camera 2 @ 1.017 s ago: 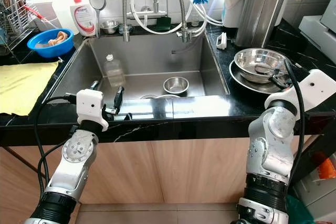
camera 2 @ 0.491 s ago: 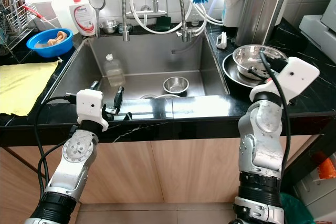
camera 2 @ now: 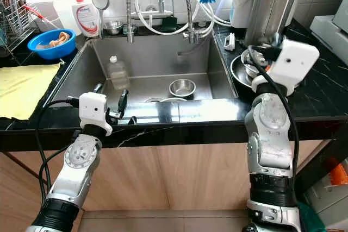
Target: Kitchen organization
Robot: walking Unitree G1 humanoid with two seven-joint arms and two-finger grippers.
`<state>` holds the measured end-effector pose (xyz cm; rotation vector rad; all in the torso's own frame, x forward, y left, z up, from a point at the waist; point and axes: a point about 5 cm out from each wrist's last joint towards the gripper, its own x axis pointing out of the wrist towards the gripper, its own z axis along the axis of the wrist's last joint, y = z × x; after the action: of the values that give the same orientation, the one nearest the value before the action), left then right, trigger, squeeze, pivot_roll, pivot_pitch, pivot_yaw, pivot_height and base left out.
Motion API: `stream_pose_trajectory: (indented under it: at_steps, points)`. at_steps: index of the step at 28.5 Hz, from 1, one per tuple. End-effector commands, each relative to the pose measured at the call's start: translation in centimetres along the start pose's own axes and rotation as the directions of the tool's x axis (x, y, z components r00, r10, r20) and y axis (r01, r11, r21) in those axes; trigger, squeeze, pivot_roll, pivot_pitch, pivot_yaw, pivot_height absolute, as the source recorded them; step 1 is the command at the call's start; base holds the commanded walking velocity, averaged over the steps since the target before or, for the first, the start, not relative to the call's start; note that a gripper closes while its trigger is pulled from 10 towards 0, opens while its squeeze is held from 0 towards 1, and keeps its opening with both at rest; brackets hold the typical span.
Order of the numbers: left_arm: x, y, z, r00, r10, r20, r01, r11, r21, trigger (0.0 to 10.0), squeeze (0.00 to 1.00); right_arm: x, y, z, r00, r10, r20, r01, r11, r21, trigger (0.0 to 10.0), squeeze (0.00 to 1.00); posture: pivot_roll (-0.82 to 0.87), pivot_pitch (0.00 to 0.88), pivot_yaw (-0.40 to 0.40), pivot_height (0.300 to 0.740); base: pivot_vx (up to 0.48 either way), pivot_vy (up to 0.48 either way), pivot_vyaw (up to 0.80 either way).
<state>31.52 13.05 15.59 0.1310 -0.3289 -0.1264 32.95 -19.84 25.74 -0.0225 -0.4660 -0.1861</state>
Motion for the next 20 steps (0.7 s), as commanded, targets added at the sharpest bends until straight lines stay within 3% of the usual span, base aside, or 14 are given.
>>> stream_pose_trajectory:
  at_steps: [1, 2, 8, 11, 15, 17, 20]
  points:
    - [0.1, 0.3, -0.2, 1.0, 0.008, -0.014, -0.008, 1.0, 0.006, 10.0, 0.0, 0.2, 2.2, 0.8, 0.987, 0.16, 0.027, -0.161, 0.986, 0.032, 10.0, 0.0, -0.13, 0.0, 0.093, 0.74, 0.0, 0.0, 0.0]
    - [0.2, 0.3, -0.2, 1.0, 0.008, -0.013, -0.008, 1.0, 0.006, 10.0, 0.0, 0.0, 3.7, 0.3, 0.952, 0.305, -0.016, -0.304, 0.952, 0.024, 10.0, 0.0, -0.13, 0.0, 0.091, 0.74, 0.0, 0.0, 0.0]
    - [0.2, 0.1, -0.2, 1.0, 0.007, -0.011, -0.007, 1.0, 0.003, 10.0, 0.0, 0.0, 4.7, -0.8, 0.917, 0.394, -0.064, -0.389, 0.918, 0.079, 10.0, 0.0, -0.14, 0.0, 0.089, 0.74, 0.0, 0.0, 0.0]
    - [0.3, 0.1, -0.1, 1.0, 0.008, -0.007, -0.008, 1.0, 0.002, 10.0, 0.0, 0.0, 5.1, -2.6, 0.865, 0.477, -0.154, -0.471, 0.879, 0.078, 10.0, 0.0, -0.13, 0.0, 0.086, 0.74, 0.0, 0.0, 0.0]
    - [0.3, 0.2, -0.1, 1.0, 0.011, -0.005, -0.011, 1.0, 0.003, 10.0, 0.0, 0.2, 4.9, -3.6, 0.848, 0.487, -0.212, -0.476, 0.873, 0.102, 10.0, 0.0, -0.13, 0.0, 0.083, 0.74, 0.0, 0.0, 0.0]
    - [0.3, 0.3, -0.1, 1.0, 0.015, -0.005, -0.015, 1.0, 0.005, 10.0, 0.0, 0.5, 4.1, -5.1, 0.841, 0.461, -0.284, -0.437, 0.887, 0.147, 10.0, 0.0, -0.13, 0.0, 0.081, 0.74, 0.0, 0.0, 0.0]
    - [0.2, 0.3, -0.2, 1.0, 0.017, -0.005, -0.017, 1.0, 0.005, 10.0, 0.0, 0.6, 3.7, -6.4, 0.82, 0.458, -0.343, -0.437, 0.888, 0.142, 10.0, 0.0, -0.13, 0.0, 0.079, 0.74, 0.0, 0.0, 0.0]
